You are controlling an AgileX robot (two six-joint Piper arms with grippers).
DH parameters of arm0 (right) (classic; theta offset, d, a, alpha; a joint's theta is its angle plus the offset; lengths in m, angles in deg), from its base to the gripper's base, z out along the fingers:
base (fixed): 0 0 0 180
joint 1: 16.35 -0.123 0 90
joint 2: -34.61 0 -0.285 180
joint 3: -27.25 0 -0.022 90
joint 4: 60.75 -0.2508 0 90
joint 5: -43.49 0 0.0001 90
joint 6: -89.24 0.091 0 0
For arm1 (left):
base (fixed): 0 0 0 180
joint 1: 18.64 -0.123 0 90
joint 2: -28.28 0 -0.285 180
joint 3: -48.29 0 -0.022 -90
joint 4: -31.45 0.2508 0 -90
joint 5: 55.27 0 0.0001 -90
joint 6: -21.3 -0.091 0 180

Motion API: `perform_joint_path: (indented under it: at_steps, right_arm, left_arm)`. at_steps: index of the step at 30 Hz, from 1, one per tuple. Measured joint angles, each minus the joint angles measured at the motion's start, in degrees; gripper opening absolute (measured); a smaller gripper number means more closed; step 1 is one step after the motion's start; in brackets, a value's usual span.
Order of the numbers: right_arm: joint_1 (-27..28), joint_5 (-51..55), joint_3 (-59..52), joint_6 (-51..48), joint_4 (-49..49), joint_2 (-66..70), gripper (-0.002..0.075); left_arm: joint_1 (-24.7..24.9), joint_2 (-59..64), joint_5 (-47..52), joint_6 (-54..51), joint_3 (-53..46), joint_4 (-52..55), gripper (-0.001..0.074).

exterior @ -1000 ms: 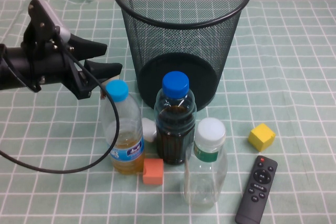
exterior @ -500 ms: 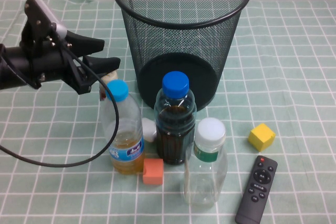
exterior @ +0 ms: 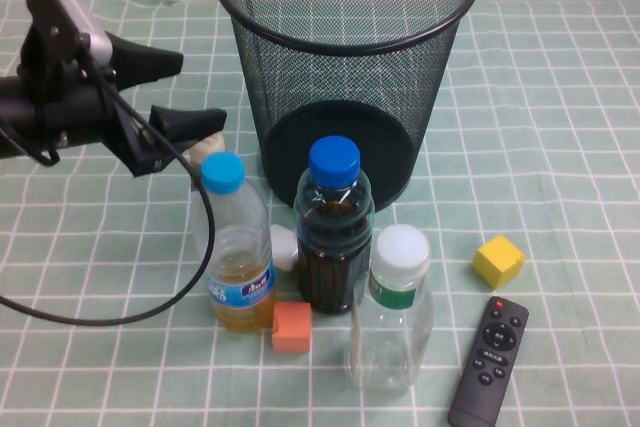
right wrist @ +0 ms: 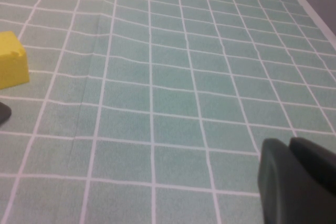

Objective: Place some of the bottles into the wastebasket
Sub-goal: Pick up a bottle from the table with left arm

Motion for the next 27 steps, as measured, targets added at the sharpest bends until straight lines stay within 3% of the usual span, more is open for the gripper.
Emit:
perform_joint_path:
  at_steps: [8,27]
  right_arm:
    - [0.0,0.0,0.0,0.0,0.0,0.0,-0.0008]
    - [0.0,0.0,0.0,0.0,0.0,0.0,-0.0008]
  left_arm:
    - [0.0,0.0,0.7,3.1,0.0,6.6,0.0668]
    - [0.6,3.7,0.2,3.8,0.0,4.5,0.0668]
